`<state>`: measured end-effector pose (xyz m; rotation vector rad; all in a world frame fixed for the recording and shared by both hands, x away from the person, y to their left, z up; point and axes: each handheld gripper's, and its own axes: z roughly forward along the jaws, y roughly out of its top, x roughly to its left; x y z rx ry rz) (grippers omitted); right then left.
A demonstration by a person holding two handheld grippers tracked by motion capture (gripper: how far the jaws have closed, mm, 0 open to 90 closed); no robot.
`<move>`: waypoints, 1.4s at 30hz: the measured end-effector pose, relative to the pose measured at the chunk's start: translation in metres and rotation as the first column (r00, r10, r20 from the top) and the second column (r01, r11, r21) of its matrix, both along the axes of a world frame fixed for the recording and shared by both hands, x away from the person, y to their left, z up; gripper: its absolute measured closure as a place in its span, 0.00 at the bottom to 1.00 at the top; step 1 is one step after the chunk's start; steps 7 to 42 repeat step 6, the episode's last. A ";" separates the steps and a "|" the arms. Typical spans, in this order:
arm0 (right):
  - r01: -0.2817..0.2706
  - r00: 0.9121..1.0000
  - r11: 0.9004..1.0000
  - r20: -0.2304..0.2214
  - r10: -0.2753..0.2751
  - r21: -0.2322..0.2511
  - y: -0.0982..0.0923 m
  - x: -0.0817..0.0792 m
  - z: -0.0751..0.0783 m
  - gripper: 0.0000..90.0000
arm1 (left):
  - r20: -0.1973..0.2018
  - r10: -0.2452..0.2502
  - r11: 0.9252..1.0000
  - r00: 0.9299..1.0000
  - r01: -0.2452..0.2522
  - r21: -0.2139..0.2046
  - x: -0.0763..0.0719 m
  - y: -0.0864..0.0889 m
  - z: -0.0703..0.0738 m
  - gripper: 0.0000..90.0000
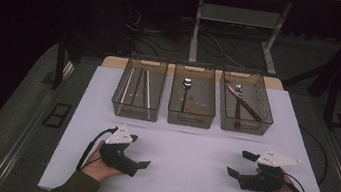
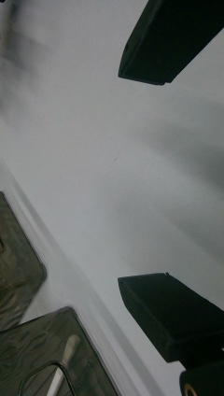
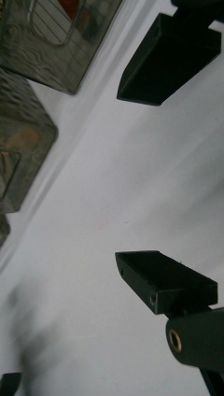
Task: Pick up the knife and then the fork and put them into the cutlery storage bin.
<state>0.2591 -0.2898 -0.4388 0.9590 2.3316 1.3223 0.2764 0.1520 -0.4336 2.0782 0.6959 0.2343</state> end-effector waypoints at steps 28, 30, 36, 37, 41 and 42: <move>-0.002 1.000 1.000 -0.005 0.002 -0.012 0.001 0.001 -0.001 0.20 | -0.002 -0.002 1.000 1.000 0.002 0.004 0.000 0.000 0.000 0.01; -0.002 1.000 1.000 -0.005 0.002 -0.012 0.001 0.001 -0.001 0.20 | -0.002 -0.002 1.000 1.000 0.002 0.004 0.000 0.000 0.000 0.01; -0.002 1.000 1.000 -0.005 0.002 -0.012 0.001 0.001 -0.001 0.20 | -0.002 -0.002 1.000 1.000 0.002 0.004 0.000 0.000 0.000 0.01; -0.002 1.000 1.000 -0.005 0.002 -0.012 0.001 0.001 -0.001 0.20 | -0.002 -0.002 1.000 1.000 0.002 0.004 0.000 0.000 0.000 0.01; -0.002 1.000 1.000 -0.005 0.002 -0.012 0.001 0.001 -0.001 0.20 | -0.002 -0.002 1.000 1.000 0.002 0.004 0.000 0.000 0.000 0.01; -0.002 1.000 1.000 -0.005 0.002 -0.012 0.001 0.001 -0.001 0.20 | -0.002 -0.002 1.000 1.000 0.002 0.004 0.000 0.000 0.000 0.01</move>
